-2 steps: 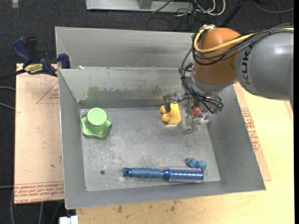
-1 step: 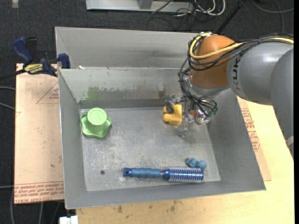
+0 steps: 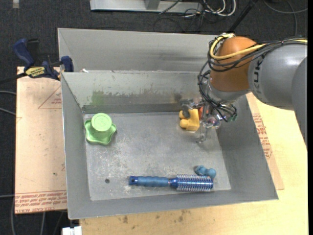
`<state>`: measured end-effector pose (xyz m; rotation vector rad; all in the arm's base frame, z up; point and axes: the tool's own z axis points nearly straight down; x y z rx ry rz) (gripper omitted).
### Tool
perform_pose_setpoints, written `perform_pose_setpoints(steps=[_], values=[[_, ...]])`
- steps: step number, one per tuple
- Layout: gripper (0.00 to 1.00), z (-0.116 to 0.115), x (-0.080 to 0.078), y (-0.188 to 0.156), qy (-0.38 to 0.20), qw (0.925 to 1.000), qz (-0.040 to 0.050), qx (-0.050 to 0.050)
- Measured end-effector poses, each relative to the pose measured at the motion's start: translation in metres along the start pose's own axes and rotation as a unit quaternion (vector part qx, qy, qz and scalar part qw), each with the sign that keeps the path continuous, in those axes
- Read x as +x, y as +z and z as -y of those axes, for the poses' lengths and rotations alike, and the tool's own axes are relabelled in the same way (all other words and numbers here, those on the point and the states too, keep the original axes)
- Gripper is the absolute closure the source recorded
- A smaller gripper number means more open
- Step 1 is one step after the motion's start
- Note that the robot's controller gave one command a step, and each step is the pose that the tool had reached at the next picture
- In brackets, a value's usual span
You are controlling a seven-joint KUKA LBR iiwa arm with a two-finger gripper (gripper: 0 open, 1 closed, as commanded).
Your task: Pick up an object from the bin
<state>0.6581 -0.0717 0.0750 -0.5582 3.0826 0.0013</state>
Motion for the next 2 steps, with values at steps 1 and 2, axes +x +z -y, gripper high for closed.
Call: perform_pose_setpoints(steps=[1,2], values=[[1.0,-0.001,0.001,0.001,0.0,1.0,-0.0021,-0.001],[1.0,-0.002,0.028,-0.028,0.151,0.9885,-0.0027,0.0]])
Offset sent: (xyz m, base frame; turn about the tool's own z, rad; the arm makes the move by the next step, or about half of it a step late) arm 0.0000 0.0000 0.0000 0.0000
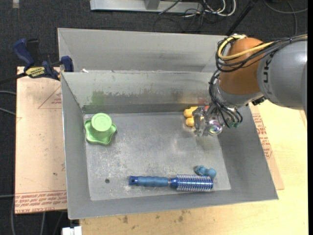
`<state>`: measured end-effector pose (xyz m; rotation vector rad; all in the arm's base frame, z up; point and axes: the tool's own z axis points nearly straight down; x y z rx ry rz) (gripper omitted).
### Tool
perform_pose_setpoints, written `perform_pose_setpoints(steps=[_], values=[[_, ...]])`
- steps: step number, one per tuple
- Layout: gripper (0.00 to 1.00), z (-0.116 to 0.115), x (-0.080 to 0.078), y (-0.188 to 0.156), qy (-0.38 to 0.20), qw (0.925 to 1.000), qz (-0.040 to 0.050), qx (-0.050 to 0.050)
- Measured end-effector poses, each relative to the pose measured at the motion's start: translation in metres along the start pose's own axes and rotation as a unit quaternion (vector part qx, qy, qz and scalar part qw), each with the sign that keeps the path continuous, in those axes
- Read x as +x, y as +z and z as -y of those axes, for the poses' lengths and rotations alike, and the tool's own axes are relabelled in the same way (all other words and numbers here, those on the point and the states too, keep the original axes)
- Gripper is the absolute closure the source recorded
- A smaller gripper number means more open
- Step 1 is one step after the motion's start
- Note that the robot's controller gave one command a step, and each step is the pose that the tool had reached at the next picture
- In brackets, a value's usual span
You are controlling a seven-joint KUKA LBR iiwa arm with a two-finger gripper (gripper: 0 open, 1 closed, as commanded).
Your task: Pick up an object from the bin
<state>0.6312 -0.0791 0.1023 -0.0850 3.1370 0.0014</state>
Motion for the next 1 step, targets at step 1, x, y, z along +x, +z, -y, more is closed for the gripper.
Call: perform_pose_setpoints(steps=[1], values=[[1.0,-0.0026,0.0143,-0.0381,-0.008,1.0,0.0006,0.0]])
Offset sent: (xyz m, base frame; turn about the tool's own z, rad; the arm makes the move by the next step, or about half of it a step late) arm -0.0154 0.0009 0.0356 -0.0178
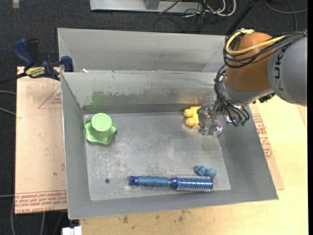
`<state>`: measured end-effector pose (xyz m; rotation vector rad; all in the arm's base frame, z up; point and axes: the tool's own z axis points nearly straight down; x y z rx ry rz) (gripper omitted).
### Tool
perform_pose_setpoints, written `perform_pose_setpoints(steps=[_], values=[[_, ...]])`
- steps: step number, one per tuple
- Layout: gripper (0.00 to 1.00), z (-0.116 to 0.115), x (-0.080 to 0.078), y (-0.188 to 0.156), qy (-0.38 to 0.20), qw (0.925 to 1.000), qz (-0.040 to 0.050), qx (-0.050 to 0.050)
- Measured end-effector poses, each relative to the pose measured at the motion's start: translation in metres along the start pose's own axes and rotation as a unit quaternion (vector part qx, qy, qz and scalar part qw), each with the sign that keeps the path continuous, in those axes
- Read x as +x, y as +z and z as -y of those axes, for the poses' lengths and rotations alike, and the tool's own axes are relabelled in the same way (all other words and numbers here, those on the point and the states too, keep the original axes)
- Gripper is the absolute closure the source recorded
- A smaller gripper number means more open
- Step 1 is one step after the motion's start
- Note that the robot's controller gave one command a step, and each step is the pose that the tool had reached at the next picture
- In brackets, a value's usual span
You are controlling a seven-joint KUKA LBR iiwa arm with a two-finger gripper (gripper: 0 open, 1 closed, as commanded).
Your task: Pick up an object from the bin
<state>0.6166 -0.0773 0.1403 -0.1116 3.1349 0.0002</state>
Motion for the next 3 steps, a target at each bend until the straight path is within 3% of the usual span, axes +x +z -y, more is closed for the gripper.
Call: perform_pose_setpoints(steps=[1,2,3], values=[[1.0,0.012,-0.026,0.015,0.037,0.9993,0.0001,0.0],[1.0,-0.015,0.036,0.074,0.008,0.9999,-0.006,-0.002],[1.0,0.006,0.037,-0.016,0.028,0.9996,0.0031,0.001]])
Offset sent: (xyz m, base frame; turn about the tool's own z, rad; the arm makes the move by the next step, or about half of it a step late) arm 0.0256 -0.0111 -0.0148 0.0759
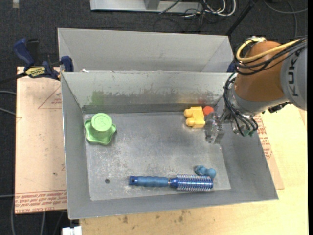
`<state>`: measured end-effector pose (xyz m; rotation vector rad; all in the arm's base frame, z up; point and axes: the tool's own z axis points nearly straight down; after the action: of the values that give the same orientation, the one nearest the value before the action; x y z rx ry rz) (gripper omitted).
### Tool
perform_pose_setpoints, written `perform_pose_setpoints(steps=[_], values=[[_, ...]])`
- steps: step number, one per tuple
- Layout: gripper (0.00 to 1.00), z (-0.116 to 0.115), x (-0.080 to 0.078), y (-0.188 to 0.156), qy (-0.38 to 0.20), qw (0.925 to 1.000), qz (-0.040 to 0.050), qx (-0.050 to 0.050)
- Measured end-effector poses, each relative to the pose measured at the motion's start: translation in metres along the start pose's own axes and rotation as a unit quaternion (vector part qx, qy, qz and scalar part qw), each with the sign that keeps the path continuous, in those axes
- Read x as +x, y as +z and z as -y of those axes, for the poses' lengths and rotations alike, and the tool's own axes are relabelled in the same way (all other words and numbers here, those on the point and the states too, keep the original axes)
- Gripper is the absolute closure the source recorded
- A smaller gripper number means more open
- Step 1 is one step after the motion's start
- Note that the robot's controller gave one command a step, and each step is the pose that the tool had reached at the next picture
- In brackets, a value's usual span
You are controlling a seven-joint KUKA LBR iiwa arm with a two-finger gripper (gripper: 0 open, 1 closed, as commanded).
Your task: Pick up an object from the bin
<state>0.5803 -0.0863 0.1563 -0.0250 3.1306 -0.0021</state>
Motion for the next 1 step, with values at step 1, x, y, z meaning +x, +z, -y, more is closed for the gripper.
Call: perform_pose_setpoints(steps=[1], values=[[1.0,-0.0219,-0.0051,0.049,-0.103,0.9946,-0.0059,-0.002]])
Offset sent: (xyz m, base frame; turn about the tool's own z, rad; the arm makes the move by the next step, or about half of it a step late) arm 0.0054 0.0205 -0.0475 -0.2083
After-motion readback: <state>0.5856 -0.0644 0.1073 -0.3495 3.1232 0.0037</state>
